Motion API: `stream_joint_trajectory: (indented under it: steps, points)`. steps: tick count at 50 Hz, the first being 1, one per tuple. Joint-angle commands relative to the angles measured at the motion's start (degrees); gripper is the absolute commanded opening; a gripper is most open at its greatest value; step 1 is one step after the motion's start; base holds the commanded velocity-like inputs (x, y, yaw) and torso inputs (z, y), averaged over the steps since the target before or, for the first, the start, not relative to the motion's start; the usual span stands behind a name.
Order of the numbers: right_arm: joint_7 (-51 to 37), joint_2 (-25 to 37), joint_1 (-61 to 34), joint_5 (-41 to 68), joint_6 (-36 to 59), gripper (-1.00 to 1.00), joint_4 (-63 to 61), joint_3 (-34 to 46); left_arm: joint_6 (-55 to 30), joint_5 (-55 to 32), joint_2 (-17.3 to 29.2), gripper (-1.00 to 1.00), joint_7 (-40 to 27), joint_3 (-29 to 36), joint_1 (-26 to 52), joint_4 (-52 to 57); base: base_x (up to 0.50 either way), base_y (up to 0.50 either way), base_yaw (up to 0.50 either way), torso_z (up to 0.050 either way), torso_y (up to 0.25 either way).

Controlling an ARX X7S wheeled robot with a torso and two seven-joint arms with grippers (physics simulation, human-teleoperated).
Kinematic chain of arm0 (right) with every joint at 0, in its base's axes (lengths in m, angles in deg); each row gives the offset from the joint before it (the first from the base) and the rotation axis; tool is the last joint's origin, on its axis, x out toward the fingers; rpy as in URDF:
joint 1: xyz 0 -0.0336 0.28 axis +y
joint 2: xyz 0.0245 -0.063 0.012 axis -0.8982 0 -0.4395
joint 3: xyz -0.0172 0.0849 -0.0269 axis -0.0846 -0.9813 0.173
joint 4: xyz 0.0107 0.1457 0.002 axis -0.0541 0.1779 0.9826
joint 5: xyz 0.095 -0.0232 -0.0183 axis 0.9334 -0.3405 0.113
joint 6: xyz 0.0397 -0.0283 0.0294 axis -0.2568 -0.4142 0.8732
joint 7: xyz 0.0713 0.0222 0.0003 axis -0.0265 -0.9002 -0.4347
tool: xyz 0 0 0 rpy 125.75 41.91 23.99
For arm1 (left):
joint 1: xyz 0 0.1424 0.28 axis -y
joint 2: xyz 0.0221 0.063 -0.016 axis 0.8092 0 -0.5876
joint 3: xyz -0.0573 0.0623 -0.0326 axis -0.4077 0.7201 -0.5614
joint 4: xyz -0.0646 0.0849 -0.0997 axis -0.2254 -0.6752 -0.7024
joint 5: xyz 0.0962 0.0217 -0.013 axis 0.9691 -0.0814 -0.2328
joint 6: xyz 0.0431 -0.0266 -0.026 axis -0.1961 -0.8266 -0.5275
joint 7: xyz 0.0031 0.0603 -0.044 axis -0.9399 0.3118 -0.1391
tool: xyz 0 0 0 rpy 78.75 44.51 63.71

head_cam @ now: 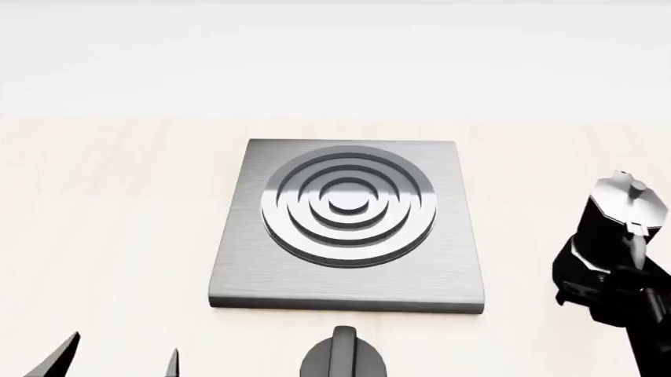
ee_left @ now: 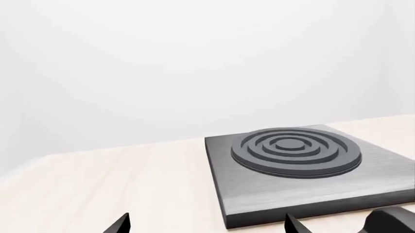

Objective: Put the moka pot on the stove.

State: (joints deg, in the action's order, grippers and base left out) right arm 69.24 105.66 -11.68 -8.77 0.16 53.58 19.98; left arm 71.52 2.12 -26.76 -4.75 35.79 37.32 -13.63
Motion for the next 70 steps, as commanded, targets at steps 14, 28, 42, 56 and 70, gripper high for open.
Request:
stream_joint_trajectory:
  steps: [14,28,42,56,70]
  points:
    - [-4.4,-1.9,-4.4,-10.9,-5.1,-1.00,-11.4,9.0,0.3,0.1,0.3,1.00,-0.4,0.5,-0.3,0.3,0.00,0.00,0.00,0.000,0.001]
    - [-2.8,-3.8,-10.2,-12.7,-4.3,-1.00,-10.3,12.5,1.0,0.0,0.4,1.00,-0.6,0.5,-0.6,0.2,0.00,0.00,0.00,0.000,0.001]
    - [-1.5,-7.7,-18.0,-15.3,-6.0,-1.00,-3.9,16.2,1.2,-0.2,0.4,1.00,-0.7,0.8,-0.6,-0.1,0.00,0.00,0.00,0.000,0.001]
    - [1.2,-13.1,-25.7,-16.3,-11.7,-1.00,8.1,18.4,1.4,-0.3,0.5,1.00,-0.8,0.9,-0.5,-0.1,0.00,0.00,0.00,0.000,0.001]
    - [5.2,-18.5,-32.6,-16.4,-20.4,-1.00,25.1,19.4,1.4,-0.5,0.7,1.00,-1.0,0.9,-0.3,0.2,0.00,0.00,0.00,0.000,0.001]
